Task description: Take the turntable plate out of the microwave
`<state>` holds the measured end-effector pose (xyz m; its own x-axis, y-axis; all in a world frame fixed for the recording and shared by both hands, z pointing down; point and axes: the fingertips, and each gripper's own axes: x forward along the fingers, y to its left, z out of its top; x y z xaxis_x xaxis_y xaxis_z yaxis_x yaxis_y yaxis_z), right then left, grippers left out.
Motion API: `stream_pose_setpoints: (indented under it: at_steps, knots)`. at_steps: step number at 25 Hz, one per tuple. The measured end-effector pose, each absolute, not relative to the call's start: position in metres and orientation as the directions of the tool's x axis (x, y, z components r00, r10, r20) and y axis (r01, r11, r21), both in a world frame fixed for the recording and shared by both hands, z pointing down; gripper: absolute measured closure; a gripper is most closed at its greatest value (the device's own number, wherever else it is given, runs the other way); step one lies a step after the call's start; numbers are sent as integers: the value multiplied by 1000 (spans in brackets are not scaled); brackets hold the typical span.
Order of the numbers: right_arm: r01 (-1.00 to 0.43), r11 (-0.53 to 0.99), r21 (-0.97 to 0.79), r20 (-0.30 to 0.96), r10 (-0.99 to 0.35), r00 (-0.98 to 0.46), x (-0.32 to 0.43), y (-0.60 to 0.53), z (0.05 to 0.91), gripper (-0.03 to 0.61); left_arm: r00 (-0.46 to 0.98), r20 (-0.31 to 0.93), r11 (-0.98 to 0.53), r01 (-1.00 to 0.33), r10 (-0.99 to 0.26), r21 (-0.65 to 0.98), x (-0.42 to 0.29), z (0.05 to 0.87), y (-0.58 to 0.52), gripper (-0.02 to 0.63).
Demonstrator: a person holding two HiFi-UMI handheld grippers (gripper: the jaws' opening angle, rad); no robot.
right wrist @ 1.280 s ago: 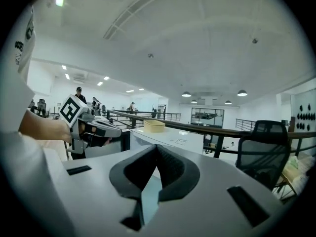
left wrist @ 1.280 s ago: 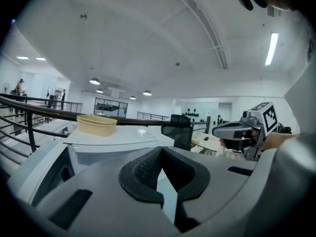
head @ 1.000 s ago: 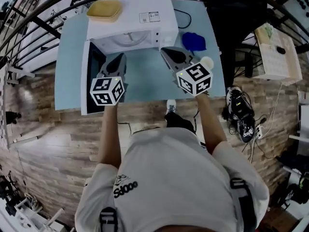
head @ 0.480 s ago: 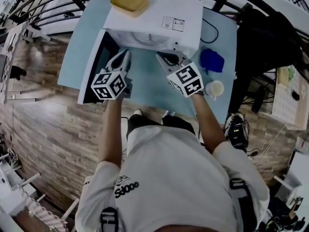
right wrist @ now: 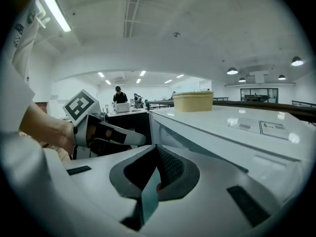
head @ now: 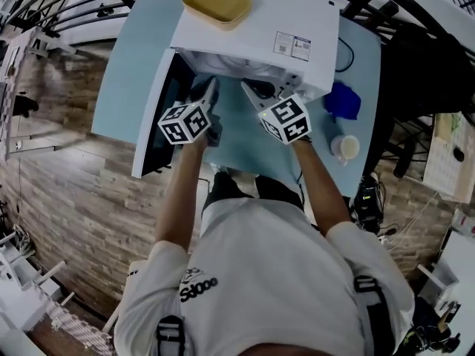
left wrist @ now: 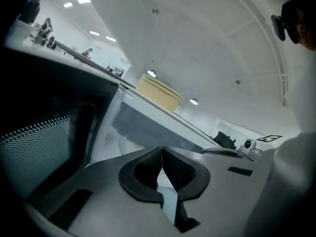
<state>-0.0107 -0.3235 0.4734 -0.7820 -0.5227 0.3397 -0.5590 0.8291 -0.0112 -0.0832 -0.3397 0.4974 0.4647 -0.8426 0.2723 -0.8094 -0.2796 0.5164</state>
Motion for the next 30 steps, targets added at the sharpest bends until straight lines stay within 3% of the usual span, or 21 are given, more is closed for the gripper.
stream_pose_setpoints:
  at_steps: [9, 13, 20, 30]
  knots:
    - [-605, 797, 9, 478, -534, -697, -26, -372, 544, 580, 477, 331, -162, -734, -814, 659, -90, 569, -394, 589]
    - [-620, 785, -11, 533, -520, -668, -21, -381, 575, 575, 466, 361, -103, -715, -808, 692, -84, 598, -410, 516]
    - [-633, 774, -35, 581, -500, -643, -14, -389, 606, 461, 419, 411, -13, -712, -810, 702, -83, 624, -428, 453]
    - [-671, 731, -124, 575, -498, -649, -6, -386, 619, 453, 362, 444, 96, -677, -819, 730, -78, 632, -444, 446]
